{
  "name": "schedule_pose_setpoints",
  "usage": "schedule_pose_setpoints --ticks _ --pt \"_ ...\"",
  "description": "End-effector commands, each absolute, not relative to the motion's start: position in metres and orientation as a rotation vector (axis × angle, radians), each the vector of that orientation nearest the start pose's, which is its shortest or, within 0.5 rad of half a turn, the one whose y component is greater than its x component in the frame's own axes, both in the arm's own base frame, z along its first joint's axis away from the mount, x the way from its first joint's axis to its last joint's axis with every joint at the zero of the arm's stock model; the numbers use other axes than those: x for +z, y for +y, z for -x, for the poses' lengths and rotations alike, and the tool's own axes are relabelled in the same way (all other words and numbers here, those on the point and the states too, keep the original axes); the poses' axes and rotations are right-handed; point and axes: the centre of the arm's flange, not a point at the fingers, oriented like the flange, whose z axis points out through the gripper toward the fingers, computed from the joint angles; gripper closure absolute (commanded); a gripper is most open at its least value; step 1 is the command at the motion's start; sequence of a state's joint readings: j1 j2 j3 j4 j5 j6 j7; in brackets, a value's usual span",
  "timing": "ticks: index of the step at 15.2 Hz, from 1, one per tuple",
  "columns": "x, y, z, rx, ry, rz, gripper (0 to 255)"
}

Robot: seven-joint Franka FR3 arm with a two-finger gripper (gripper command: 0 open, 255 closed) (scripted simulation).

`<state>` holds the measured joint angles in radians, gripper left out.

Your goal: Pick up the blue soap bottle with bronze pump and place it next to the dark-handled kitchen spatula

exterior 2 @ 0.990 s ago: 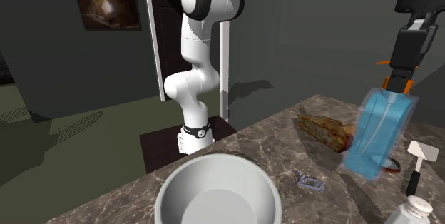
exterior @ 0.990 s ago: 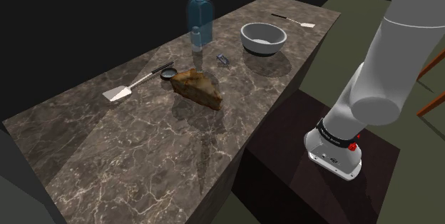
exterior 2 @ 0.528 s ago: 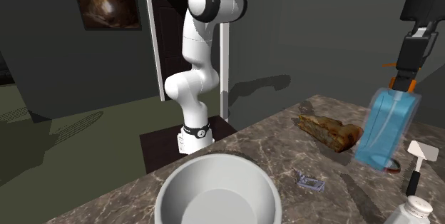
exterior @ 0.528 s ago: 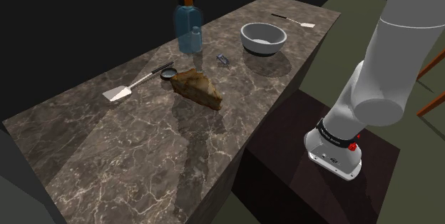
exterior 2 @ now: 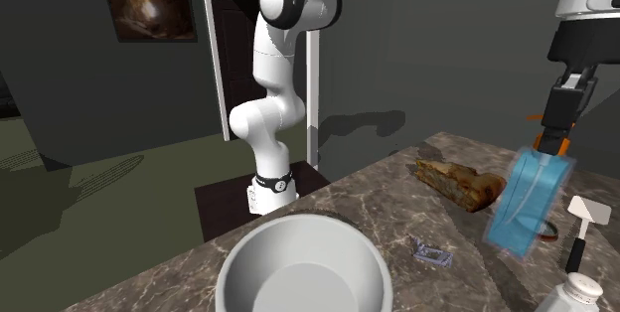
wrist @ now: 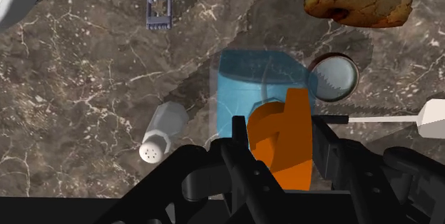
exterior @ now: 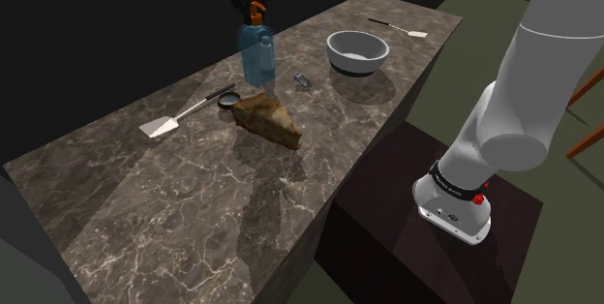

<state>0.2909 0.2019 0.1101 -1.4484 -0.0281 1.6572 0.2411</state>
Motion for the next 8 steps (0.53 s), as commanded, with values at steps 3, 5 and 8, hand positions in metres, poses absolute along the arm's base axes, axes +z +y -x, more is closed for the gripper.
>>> schedule_pose_setpoints --ticks 3,5,8 --pt "0.5522 0.2338 -0.5749 -0.016 -0.251 3.134 255" --pt "0.5522 0.2338 -0.5749 -0.016 -0.251 3.134 255" --pt "0.5522 0.2338 -0.5749 -0.016 -0.251 3.134 255"
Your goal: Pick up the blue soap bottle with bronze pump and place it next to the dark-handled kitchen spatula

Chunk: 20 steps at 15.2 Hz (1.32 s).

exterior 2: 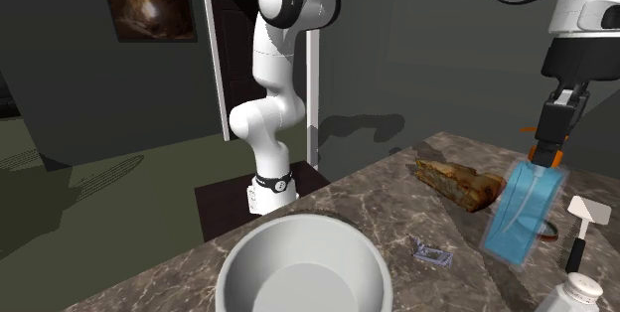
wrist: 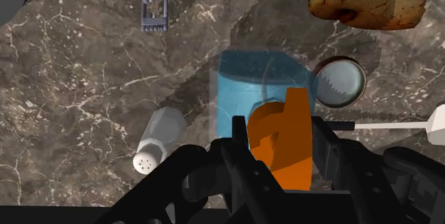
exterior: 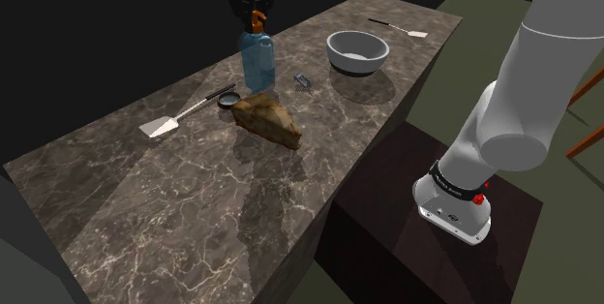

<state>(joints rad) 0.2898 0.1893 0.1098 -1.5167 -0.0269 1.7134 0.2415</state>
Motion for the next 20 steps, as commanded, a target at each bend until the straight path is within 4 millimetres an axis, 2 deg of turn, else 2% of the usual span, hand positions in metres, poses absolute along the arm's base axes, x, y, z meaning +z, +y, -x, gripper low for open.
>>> schedule_pose_setpoints --ticks 1,2,3,8,12,20 --pt "0.552 0.234 -0.575 -0.016 -0.251 3.134 255" --pt "0.552 0.234 -0.575 -0.016 -0.251 3.134 255" --pt "0.552 0.234 -0.575 -0.016 -0.251 3.134 0" --pt "0.552 0.234 -0.575 -0.016 -0.251 3.134 0" --pt "0.602 0.234 -0.574 -0.016 -0.251 3.134 0" --pt "0.602 0.234 -0.574 -0.016 -0.251 3.134 0"
